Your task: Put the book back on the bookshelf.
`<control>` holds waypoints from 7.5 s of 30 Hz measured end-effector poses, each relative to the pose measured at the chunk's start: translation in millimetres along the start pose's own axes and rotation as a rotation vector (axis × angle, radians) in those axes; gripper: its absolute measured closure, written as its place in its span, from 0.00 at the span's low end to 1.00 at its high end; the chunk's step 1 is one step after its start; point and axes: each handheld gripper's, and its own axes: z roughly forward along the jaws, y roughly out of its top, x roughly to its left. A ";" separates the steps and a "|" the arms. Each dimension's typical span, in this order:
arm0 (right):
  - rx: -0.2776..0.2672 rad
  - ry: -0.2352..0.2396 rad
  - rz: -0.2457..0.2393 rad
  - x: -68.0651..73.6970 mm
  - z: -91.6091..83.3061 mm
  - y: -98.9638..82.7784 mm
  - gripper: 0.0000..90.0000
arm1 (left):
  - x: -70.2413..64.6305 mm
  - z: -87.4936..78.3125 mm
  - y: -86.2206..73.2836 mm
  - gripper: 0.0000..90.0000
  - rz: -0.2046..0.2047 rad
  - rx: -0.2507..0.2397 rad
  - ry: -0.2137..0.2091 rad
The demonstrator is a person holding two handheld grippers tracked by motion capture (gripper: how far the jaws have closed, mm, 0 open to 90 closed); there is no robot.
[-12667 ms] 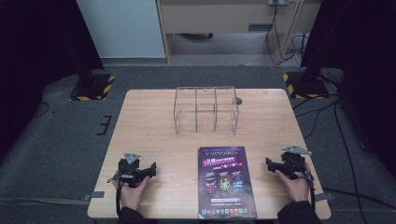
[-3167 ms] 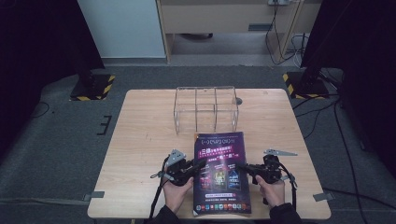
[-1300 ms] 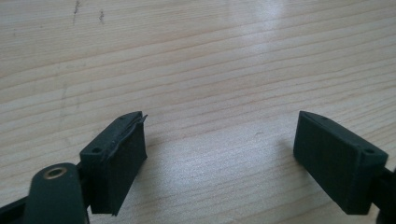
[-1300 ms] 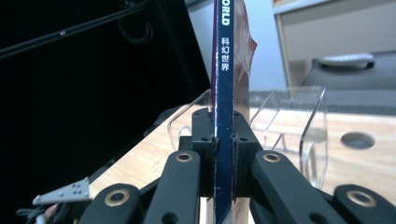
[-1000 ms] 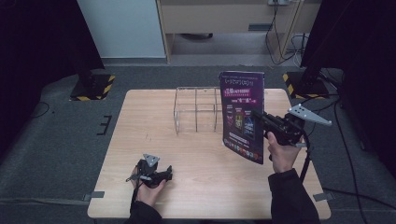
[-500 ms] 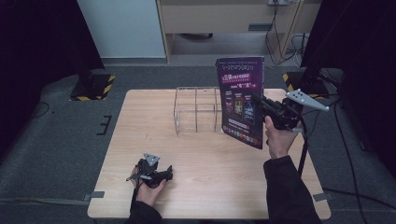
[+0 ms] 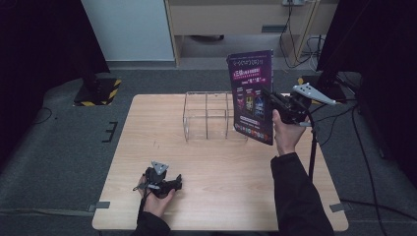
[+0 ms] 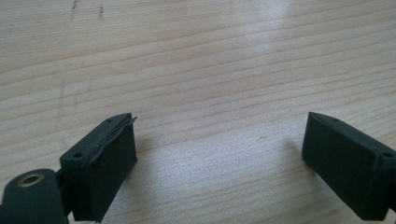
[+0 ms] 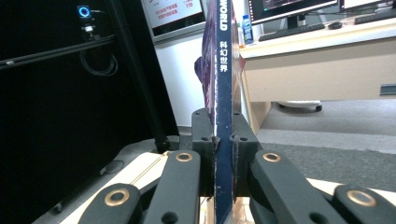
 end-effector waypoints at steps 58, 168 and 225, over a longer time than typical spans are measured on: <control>-0.029 -0.108 -0.031 -10.3 60.7 -87.3 0.94 | -0.1 0.0 0.0 0.10 0.000 0.000 0.000; 0.114 -0.180 -0.055 -8.6 26.9 -71.4 0.94 | -0.9 0.3 0.4 0.09 -0.002 0.005 0.003; 0.093 -0.277 -0.105 -12.1 54.2 -100.1 0.81 | -1.1 0.4 0.3 0.09 -0.004 0.003 0.004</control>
